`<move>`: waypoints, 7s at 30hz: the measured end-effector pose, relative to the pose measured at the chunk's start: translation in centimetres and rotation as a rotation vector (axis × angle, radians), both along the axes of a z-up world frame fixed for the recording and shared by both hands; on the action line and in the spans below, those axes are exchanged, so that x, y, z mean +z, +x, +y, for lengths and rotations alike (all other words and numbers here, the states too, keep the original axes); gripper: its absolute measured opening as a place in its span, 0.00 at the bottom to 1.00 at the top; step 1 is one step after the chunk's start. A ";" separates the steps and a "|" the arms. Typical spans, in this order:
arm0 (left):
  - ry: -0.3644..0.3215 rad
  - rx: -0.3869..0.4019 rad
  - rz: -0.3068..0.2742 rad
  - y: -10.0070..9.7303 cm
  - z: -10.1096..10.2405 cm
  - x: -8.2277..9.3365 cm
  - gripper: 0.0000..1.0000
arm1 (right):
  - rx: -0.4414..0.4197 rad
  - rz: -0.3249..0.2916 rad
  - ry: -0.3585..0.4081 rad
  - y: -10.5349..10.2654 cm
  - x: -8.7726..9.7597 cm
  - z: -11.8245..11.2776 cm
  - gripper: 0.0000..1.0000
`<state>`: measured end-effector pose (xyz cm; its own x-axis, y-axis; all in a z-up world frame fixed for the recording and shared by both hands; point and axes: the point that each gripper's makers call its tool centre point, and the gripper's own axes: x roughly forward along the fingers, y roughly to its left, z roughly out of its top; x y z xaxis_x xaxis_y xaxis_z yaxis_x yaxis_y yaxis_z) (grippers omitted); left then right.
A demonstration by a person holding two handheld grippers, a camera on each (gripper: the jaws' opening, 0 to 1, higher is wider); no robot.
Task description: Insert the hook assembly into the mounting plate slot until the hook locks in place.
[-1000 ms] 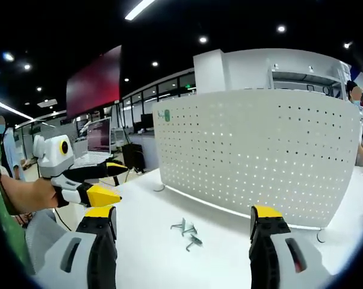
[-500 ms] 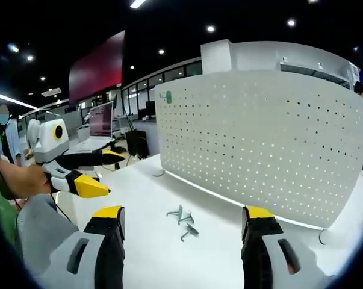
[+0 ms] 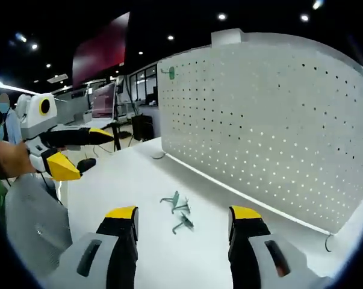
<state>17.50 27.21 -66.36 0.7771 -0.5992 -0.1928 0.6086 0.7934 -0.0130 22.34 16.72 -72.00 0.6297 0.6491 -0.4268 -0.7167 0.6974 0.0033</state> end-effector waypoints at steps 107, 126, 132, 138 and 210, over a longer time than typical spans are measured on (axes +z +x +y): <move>0.044 -0.041 0.112 -1.3 -1.8 -3.3 0.51 | 0.149 0.104 -0.086 4.9 -12.1 2.6 0.01; 0.048 -0.057 0.104 -1.4 -2.1 -3.5 0.47 | 0.139 0.124 -0.070 4.3 -10.8 2.0 0.00; 0.048 -0.064 0.098 -1.4 -2.2 -3.4 0.46 | 0.130 0.127 -0.069 4.2 -10.3 1.8 0.00; 0.046 -0.068 0.095 -1.4 -2.3 -3.3 0.45 | 0.120 0.129 -0.071 4.3 -9.9 1.7 0.00; 0.372 -0.250 -0.321 -2.2 -2.2 1.6 0.19 | 0.246 0.269 0.147 -5.6 6.4 6.7 0.00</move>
<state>15.35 25.01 -64.73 0.6747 -0.7095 -0.2036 0.7060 0.5399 0.4583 16.71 23.38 -65.56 0.3265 0.8332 -0.4463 -0.8222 0.4833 0.3007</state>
